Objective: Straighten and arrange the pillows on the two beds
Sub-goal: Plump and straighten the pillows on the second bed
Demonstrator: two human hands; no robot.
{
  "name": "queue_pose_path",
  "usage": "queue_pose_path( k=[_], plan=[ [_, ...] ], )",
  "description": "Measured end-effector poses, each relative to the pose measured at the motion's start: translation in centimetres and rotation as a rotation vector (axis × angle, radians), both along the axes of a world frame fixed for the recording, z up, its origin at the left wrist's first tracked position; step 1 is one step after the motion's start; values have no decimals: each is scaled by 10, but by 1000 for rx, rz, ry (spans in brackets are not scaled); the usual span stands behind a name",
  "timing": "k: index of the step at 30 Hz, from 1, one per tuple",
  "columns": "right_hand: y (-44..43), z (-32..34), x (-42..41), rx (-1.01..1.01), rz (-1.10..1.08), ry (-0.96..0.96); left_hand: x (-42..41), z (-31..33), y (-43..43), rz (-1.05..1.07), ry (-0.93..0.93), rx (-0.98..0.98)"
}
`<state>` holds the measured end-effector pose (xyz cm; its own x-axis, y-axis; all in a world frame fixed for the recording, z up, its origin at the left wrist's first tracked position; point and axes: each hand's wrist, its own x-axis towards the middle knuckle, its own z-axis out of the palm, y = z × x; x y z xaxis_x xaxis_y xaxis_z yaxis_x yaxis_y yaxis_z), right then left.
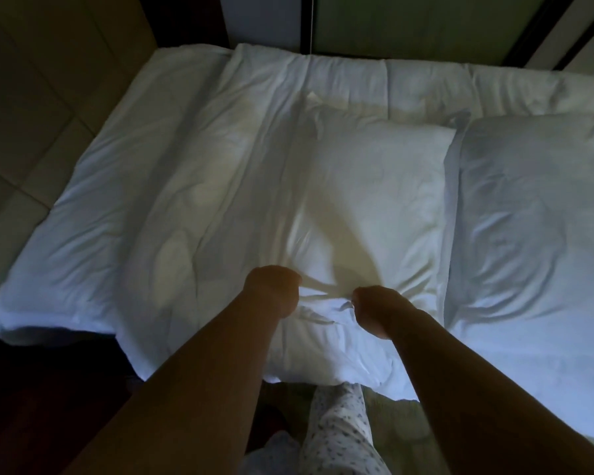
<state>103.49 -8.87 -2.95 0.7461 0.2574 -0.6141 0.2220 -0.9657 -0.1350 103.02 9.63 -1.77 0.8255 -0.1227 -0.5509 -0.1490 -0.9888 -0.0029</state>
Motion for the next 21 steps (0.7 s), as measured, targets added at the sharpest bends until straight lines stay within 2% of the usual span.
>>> queue_pose_path(
  k=[8, 13, 16, 21],
  plan=[
    [5, -16, -30, -20, 82, 177, -38, 3, 19, 156, 197, -109],
    [1, 16, 5, 75, -25, 17, -18, 30, 27, 208, 28, -92],
    [-3, 42, 39, 106, -35, -26, 14, 51, 20, 248, -63, -156],
    [-19, 63, 91, 121, -86, -72, 72, 69, 0, 232, -108, -244]
  ],
)
